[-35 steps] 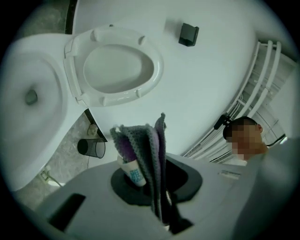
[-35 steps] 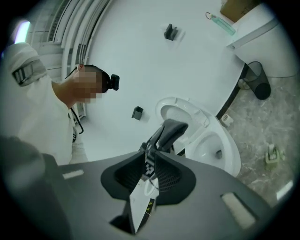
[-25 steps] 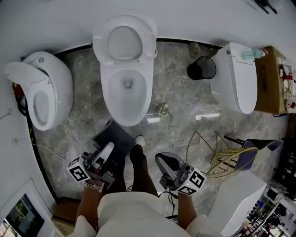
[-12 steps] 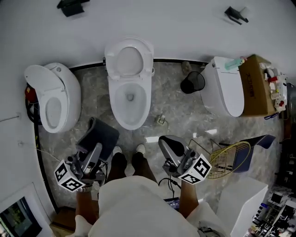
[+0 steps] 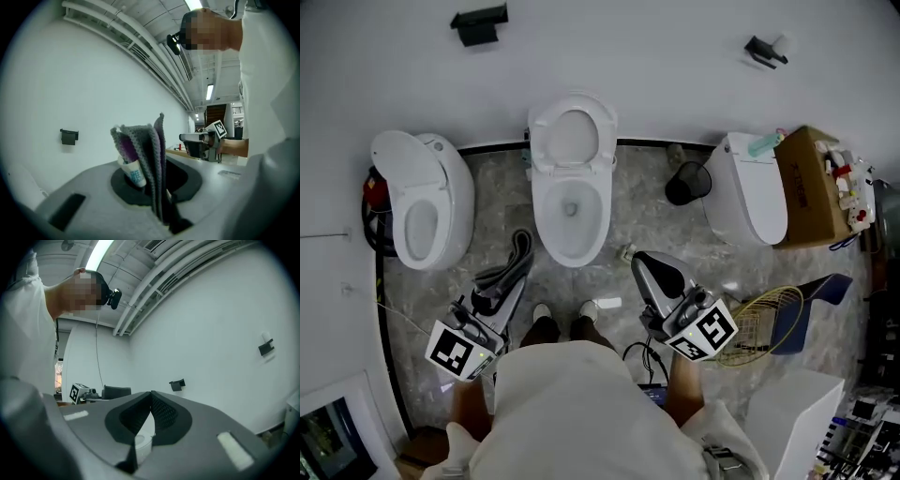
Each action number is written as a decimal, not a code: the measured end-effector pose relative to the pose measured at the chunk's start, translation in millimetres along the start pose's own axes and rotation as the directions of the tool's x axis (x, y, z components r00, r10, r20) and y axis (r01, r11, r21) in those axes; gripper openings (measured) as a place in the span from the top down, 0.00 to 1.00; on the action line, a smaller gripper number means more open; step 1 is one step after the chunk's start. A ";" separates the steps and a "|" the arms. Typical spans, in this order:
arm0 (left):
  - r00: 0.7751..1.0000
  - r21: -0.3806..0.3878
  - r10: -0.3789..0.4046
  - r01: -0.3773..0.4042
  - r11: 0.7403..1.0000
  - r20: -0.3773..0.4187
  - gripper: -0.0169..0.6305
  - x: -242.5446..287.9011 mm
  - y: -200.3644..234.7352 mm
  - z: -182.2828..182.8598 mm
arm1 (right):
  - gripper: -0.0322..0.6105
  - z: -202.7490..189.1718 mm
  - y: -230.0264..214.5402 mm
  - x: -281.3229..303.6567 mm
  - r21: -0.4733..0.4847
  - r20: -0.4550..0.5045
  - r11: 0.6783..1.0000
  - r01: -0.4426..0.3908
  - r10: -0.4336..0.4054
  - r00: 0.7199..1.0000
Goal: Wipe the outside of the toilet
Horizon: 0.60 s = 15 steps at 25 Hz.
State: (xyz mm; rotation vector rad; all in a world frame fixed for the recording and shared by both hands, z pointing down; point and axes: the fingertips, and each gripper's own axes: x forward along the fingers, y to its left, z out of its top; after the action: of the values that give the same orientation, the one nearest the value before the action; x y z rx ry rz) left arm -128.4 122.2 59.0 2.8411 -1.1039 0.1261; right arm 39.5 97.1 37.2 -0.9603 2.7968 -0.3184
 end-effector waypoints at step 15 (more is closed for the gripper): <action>0.996 -0.129 -0.008 0.020 0.991 0.093 0.91 -23.7 -3.2 -3.8 | 0.96 -2.8 34.7 13.4 -0.070 -0.029 0.997 -0.040 0.038 0.999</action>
State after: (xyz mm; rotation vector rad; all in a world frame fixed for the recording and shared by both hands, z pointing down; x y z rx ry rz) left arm -143.8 140.9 60.1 2.7624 -1.0664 -0.0759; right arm 8.2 115.9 29.9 -0.9213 2.8659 -0.2317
